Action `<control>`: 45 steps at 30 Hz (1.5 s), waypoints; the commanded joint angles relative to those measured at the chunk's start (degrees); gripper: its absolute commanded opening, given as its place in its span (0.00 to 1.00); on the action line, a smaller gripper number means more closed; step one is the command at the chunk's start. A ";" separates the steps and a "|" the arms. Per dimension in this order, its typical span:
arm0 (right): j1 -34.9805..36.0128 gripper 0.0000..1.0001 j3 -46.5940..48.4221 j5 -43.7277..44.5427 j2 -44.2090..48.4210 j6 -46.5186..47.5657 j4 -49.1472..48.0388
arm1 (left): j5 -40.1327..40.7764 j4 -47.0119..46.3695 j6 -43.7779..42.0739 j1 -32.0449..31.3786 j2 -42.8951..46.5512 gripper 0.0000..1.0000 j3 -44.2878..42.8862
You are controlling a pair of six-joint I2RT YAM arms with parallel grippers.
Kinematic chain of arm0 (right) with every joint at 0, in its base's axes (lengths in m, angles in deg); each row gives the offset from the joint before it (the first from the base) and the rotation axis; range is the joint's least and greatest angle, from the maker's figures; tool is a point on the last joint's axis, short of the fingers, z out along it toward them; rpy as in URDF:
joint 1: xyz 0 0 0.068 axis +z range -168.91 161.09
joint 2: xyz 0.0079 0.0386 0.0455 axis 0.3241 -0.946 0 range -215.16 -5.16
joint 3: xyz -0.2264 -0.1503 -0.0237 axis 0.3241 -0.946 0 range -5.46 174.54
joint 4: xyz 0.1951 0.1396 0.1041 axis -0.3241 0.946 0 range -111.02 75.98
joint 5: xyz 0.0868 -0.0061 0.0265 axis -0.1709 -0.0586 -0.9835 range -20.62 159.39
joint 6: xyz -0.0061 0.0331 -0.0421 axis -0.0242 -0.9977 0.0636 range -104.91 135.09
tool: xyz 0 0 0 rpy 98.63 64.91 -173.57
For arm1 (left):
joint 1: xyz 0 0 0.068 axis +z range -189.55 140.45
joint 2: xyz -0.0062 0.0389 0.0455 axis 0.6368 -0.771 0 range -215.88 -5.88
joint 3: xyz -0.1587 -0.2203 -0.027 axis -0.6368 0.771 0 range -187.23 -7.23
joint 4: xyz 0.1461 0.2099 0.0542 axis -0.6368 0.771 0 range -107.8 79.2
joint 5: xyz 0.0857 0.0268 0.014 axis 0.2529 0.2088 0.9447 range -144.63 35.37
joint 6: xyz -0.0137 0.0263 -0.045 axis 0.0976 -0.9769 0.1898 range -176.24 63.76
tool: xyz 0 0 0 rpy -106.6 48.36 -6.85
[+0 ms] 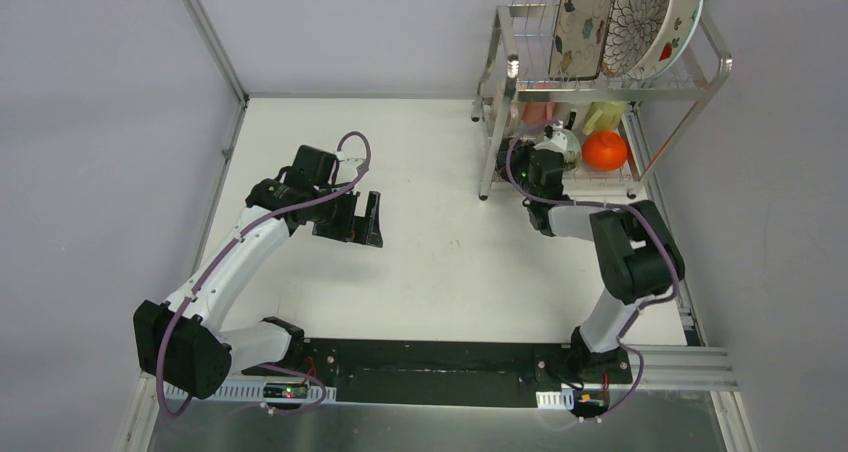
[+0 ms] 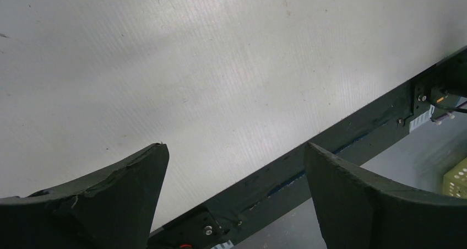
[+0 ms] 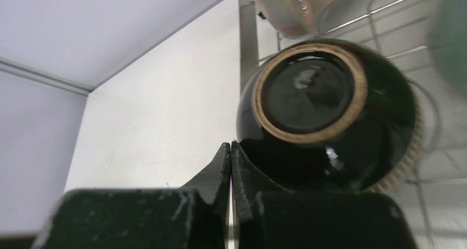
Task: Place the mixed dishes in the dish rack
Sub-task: Turn the bowl upside down on the dish rack.
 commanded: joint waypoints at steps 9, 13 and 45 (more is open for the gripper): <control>3.10 0.00 3.84 17.82 -6.09 -2.82 4.96 | 1.18 -1.37 -0.33 0.62 0.75 0.98 0.07; 3.56 0.00 3.23 24.08 -2.65 0.17 10.75 | 1.08 -1.37 -0.33 0.62 -0.17 0.98 -0.21; -6.08 0.81 -11.64 -12.16 31.49 0.51 22.05 | -9.76 -56.10 33.20 3.14 -30.49 0.44 -11.54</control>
